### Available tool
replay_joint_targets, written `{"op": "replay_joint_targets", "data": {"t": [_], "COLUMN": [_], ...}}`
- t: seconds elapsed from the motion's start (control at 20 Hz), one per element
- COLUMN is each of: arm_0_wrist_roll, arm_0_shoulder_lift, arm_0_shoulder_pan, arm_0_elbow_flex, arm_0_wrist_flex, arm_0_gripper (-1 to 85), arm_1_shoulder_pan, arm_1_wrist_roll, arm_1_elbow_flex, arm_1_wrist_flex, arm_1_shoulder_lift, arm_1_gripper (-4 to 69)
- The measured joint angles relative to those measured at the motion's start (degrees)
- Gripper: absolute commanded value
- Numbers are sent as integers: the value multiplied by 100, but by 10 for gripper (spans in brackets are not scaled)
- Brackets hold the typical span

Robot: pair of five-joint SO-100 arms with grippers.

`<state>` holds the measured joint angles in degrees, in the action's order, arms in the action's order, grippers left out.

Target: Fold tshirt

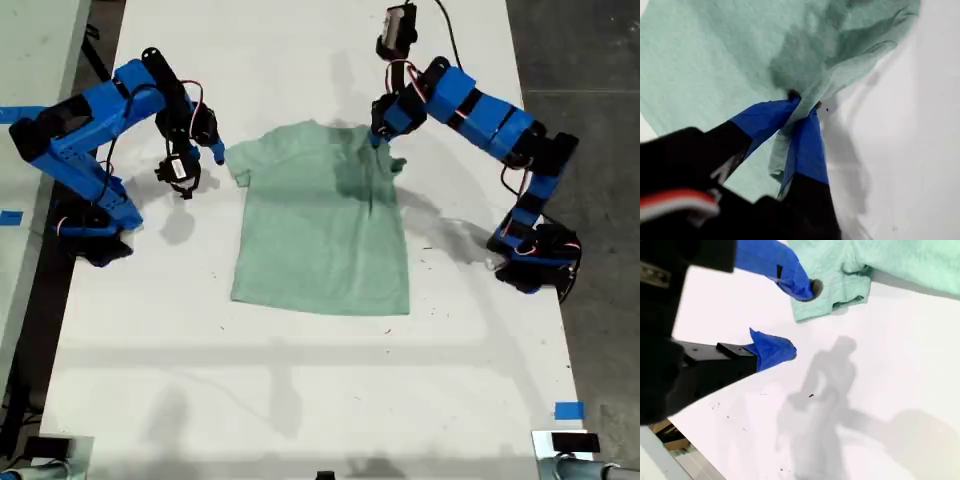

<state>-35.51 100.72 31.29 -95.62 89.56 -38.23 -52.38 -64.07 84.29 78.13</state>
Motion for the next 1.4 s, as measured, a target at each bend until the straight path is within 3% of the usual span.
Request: {"op": "replay_joint_targets", "data": {"t": [0.2, 0.35, 0.4, 0.45, 0.6, 0.8, 0.9, 1.1, 1.4], "arm_0_wrist_roll": [62, 79, 70, 79, 88, 97, 97, 62, -185], "arm_0_shoulder_lift": [-18, -18, -18, -18, -18, -18, -18, -123, -1099], "arm_0_shoulder_pan": [-26, -53, -62, -62, -62, -62, -62, -26, 378], "arm_0_elbow_flex": [0, 0, 0, 0, 0, 0, 0, 255, 1143], "arm_0_wrist_flex": [-35, -53, -53, -88, -97, -97, -97, 0, 114], "arm_0_gripper": [133, 150, 168, 183, 208, 231, 160, 272, 339], "arm_1_shoulder_pan": [422, 791, 914, 1037, 1107, 1037, 1002, 888, 896], "arm_1_wrist_roll": [650, 1028, 1134, 1178, 1257, 1266, 1143, 1011, 1143], "arm_1_elbow_flex": [360, 589, 870, 1028, 1116, 853, 475, -527, -2074], "arm_1_wrist_flex": [-598, -1354, -1459, -1556, -1503, -773, -316, 396, 439], "arm_1_shoulder_lift": [-879, -1670, -1986, -2162, -2206, -1564, -765, 633, 2285], "arm_1_gripper": [-7, 175, 290, 307, 249, 207, 204, 249, 243]}}
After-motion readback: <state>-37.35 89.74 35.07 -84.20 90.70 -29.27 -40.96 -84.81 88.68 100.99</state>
